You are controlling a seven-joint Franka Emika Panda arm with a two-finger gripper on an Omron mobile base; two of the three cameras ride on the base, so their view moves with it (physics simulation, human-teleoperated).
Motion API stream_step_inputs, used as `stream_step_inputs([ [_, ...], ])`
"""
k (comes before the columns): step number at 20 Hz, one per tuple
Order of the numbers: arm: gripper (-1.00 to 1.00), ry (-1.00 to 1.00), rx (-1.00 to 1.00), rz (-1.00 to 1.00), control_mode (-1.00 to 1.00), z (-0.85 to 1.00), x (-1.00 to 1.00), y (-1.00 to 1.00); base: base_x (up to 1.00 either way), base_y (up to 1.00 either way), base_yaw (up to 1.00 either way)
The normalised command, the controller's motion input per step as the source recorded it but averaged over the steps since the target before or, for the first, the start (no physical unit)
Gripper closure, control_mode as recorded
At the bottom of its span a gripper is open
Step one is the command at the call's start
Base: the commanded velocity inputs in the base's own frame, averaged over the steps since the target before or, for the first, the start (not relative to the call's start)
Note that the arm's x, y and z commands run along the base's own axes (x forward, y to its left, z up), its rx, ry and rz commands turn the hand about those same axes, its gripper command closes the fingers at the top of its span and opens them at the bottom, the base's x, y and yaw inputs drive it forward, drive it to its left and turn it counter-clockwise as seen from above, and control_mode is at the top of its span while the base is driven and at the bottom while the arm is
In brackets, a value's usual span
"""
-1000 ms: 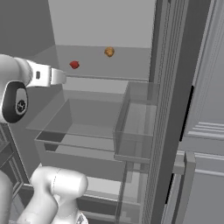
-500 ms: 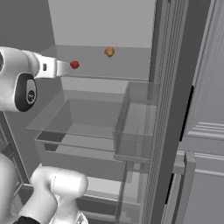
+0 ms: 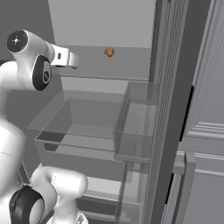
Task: Take the strawberry from the fridge and place it on top of the pancake, located on the dining counter.
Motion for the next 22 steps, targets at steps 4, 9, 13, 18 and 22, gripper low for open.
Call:
stream_step_inputs([
  [4, -1.0, 0.09, 0.0, 0.0, -1.0, -0.12, 0.54, 0.0, 0.0, 0.0, 0.0],
  [9, -1.0, 0.1, 0.0, 0.0, -1.0, -0.1, 0.66, 0.0, 0.0, 0.0, 0.0],
  [13, -1.0, 0.0, 0.0, 0.0, -1.0, 0.0, 0.67, 0.0, 0.0, 0.0, 0.0],
  [18, -1.0, 0.0, 0.0, 0.0, -1.0, -0.02, 0.51, 0.0, 0.0, 0.0, 0.0],
  [22, -1.0, 0.01, 0.0, 0.0, -1.0, -0.17, 0.43, 0.01, 0.0, 0.0, 0.0],
])
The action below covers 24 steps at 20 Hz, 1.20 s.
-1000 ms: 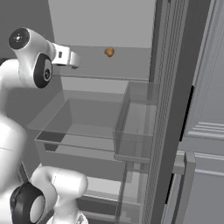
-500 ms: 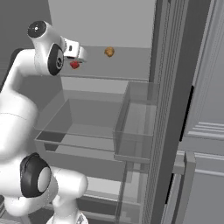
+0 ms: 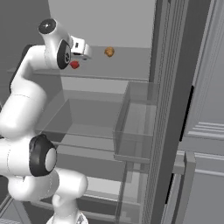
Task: Take the strawberry from the fridge and place it on top of the pancake, located on the dining counter.
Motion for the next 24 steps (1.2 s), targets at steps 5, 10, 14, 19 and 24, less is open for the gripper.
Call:
stream_step_inputs([
  [5, -1.0, 0.02, 0.02, 0.0, -1.0, -0.22, 0.2, 0.18, 0.0, 0.0, 0.0],
  [10, -1.0, 0.0, 0.02, 0.0, -1.0, -0.05, 0.01, 0.06, 0.0, 0.0, 0.0],
  [14, -1.0, 0.05, 0.0, 0.0, -1.0, -0.09, 0.04, 0.0, 0.0, 0.0, 0.0],
  [19, -1.0, 0.1, 0.0, -0.01, -1.0, -0.27, 0.0, -0.02, 0.0, 0.0, 0.0],
  [24, -1.0, 0.09, 0.0, 0.0, -1.0, -0.19, 0.0, -0.01, 0.0, 0.0, 0.0],
])
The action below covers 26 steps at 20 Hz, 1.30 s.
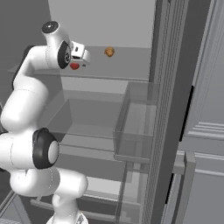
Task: Take the strawberry from the fridge and place it on top of the pancake, located on the dining counter.
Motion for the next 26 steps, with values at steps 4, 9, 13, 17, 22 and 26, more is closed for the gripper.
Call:
stream_step_inputs([
  [4, -1.0, 0.07, 0.0, -0.03, -1.0, -0.24, -0.03, -0.02, 0.0, 0.0, 0.0],
  [9, -1.0, 0.01, 0.0, -0.04, -1.0, -0.22, -0.14, -0.05, 0.0, 0.0, 0.0],
  [13, -1.0, 0.0, 0.0, -0.02, -1.0, -0.18, -0.25, -0.03, 0.0, 0.0, 0.0],
  [17, -1.0, -0.01, 0.0, -0.02, -1.0, -0.1, -0.05, -0.07, 0.0, 0.0, 0.0],
  [22, -1.0, 0.0, 0.01, 0.0, -1.0, -0.12, 0.0, -0.1, 0.0, 0.0, 0.0],
  [26, 1.0, 0.0, 0.03, 0.0, -1.0, -0.25, 0.0, 0.0, 0.0, 0.0, 0.0],
])
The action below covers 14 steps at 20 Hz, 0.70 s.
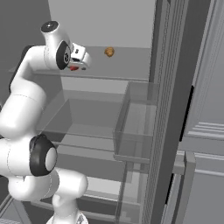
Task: Take the strawberry from the fridge and place it on top of the pancake, located on the dining counter.
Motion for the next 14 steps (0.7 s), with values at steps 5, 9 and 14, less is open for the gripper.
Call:
stream_step_inputs([
  [5, 1.0, 0.02, 0.04, 0.0, -1.0, -0.46, 0.0, 0.0, 0.0, 0.0, 0.0],
  [9, 1.0, -0.07, 0.0, 0.0, -1.0, -0.05, -0.13, 0.01, 0.0, 0.0, 0.0],
  [14, 1.0, -0.04, 0.0, -0.02, -1.0, 0.0, -0.63, 0.03, 0.0, 0.0, 0.0],
])
